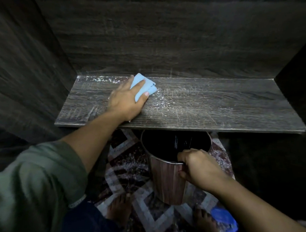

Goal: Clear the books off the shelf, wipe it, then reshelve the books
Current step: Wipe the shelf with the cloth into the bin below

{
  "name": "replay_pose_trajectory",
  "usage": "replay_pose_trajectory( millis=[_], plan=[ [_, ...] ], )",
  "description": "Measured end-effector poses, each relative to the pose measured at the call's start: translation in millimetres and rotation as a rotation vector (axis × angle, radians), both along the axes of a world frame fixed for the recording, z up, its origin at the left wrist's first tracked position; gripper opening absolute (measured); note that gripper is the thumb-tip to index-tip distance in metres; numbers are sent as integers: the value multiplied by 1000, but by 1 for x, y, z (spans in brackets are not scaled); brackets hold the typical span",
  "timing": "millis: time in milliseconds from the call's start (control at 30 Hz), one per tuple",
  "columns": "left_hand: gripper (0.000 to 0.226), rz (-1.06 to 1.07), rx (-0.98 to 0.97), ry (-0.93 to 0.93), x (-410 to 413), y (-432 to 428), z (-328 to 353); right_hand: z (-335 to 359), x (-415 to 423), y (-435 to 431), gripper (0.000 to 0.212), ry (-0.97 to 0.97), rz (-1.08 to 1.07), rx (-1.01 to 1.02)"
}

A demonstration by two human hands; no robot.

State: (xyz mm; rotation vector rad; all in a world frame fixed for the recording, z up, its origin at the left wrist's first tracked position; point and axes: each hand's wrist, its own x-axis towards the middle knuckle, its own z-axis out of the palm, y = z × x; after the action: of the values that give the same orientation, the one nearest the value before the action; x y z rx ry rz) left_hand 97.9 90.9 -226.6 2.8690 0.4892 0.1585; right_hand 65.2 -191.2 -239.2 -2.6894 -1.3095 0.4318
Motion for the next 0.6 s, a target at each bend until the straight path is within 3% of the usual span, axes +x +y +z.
replay_pose_trajectory(
  millis=[233, 333, 433, 600],
  plan=[
    [53, -237, 174, -69, 7, -67, -3, -2, 1, -17, 28, -6, -26, -31],
    [56, -363, 133, -146, 1, -89, -6, -1, 1, -22, 31, -11, -36, -20],
    [44, -519, 146, -274, -13, -103, -13, 1, 1, -26, 31, -12, -36, -17],
    [43, -718, 225, -227, -46, -112, -11, 5, -1, -35, 28, -5, -37, -6]
  ],
)
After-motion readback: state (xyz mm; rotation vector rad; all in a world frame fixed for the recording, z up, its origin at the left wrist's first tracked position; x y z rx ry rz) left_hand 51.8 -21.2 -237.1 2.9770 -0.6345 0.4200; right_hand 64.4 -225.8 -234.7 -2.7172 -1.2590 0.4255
